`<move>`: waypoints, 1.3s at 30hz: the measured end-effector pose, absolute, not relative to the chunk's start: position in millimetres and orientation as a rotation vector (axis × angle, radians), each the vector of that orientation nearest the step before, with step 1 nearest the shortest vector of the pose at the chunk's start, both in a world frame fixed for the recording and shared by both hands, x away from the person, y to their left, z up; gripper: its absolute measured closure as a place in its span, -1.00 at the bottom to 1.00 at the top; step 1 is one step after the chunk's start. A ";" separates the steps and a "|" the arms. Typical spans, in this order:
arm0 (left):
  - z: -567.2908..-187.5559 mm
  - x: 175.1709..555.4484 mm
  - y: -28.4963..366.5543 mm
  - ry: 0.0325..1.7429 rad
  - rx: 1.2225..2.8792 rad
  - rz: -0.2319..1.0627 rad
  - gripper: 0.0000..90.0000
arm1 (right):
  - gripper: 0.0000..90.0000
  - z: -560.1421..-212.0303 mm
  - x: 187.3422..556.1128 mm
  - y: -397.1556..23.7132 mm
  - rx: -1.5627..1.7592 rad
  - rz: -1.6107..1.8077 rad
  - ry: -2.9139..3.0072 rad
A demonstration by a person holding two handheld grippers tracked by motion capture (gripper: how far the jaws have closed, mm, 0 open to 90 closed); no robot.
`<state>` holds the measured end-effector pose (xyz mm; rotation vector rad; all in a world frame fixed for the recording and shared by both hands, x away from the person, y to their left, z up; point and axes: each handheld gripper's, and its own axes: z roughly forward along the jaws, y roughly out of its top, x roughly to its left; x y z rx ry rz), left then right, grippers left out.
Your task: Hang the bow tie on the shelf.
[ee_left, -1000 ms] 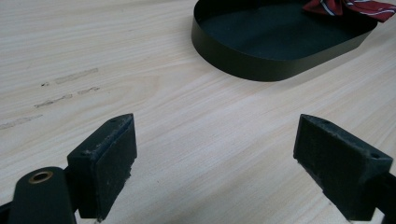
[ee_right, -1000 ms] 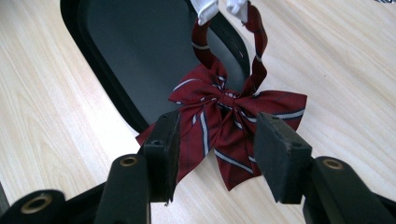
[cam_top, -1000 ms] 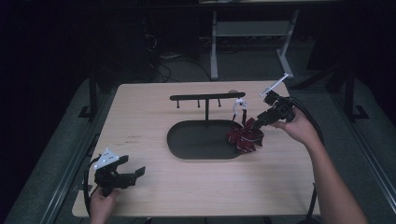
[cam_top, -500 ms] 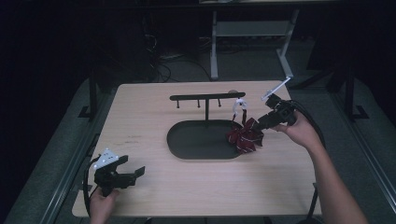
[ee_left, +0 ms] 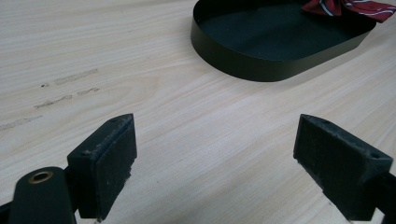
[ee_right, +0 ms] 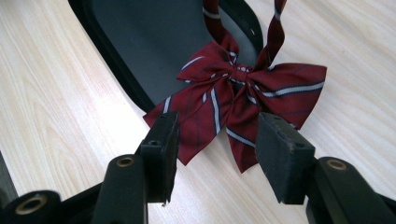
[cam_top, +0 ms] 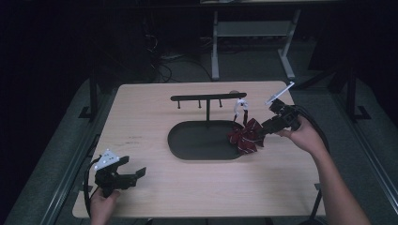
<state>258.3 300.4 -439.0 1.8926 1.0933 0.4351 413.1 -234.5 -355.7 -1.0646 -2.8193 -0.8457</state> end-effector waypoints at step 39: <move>-439.4 258.2 299.9 1.091 1.893 0.437 -0.71 | 0.07 -384.0 386.7 -247.6 -1.053 -0.844 -2.792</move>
